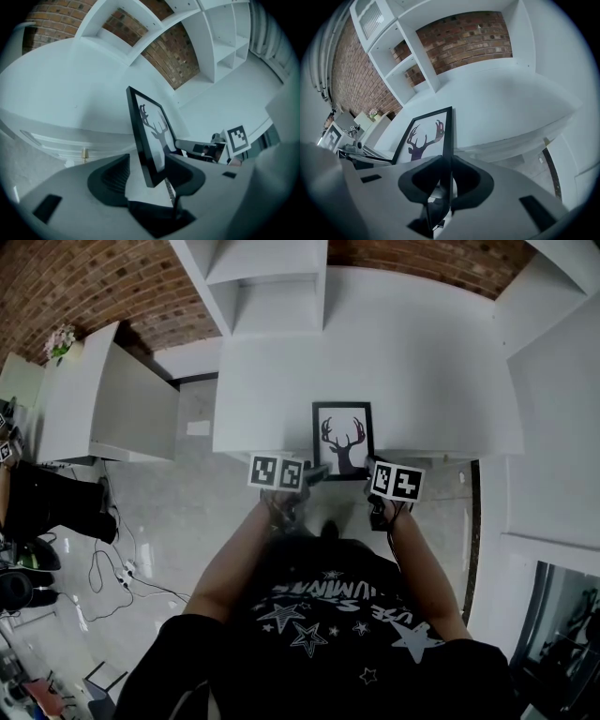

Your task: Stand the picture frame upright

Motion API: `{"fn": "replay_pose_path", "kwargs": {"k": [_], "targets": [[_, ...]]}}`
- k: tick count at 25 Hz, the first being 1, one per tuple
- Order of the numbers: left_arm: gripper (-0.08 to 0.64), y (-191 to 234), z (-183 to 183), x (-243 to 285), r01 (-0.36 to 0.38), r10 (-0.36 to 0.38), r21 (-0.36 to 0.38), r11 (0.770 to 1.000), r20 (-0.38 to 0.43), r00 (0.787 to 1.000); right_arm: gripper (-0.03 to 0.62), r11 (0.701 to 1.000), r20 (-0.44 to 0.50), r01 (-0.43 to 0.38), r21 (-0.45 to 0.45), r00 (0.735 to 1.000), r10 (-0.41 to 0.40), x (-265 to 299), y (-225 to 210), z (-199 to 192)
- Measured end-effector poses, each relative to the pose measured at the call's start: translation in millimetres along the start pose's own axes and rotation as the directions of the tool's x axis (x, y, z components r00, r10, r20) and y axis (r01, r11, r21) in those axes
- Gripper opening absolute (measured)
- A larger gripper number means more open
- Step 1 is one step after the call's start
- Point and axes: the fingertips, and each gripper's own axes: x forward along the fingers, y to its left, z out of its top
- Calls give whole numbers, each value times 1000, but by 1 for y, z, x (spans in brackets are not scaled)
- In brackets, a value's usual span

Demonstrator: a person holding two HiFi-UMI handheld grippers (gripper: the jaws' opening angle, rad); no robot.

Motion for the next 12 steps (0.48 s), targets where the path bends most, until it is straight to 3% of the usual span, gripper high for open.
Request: {"fn": "replay_pose_path", "kwargs": {"k": [12], "targets": [[177,4,3,12,-14,14,-5,1000,-27,1000,78,1000,3,-6,1,1000,6,-1,0,-4]]}}
